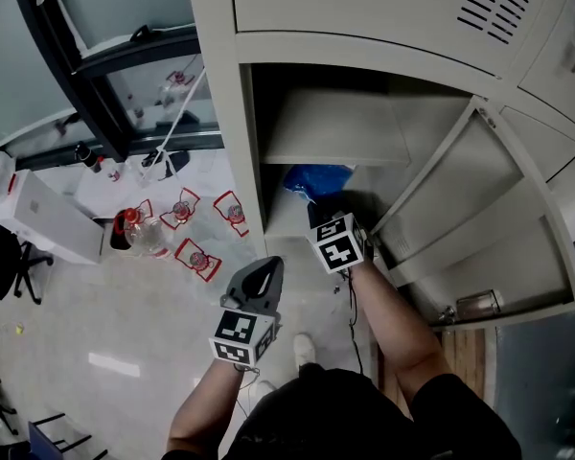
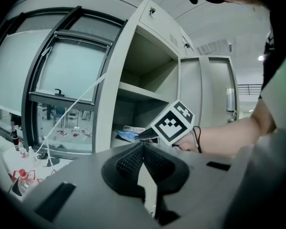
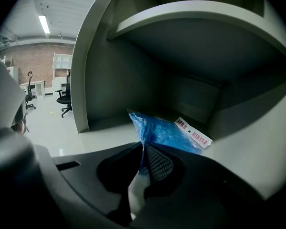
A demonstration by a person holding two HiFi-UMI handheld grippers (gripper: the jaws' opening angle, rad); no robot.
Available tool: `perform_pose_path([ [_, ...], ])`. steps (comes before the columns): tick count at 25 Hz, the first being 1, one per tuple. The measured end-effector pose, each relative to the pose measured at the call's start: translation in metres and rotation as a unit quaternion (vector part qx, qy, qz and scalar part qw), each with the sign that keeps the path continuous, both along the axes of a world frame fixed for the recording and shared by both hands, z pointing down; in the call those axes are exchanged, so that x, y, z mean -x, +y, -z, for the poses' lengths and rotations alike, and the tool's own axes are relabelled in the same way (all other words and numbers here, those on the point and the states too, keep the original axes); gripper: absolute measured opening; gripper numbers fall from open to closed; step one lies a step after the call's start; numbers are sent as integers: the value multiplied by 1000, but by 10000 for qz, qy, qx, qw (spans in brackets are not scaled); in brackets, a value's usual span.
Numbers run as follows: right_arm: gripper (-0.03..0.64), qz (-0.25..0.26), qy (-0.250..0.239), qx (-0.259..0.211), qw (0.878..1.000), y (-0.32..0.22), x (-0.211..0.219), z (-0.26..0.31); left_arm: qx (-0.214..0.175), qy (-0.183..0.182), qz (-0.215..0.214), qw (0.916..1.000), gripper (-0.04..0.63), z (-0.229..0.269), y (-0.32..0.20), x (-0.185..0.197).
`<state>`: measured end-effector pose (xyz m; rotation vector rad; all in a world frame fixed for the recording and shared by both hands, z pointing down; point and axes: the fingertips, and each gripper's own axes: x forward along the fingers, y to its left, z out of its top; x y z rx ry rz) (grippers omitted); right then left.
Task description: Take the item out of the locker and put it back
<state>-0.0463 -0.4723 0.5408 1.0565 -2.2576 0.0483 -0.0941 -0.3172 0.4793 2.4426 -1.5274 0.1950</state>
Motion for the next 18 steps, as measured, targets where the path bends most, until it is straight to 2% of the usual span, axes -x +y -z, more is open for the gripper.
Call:
perform_pose_path([
  [8,24,10,25,63,10000,0,0,-4,7,28,-44,10000,3,-2,-3,-2],
  [18,95,106,-57,51,9999,4,5,-4,3,43,-2,10000,3,0,7,3],
])
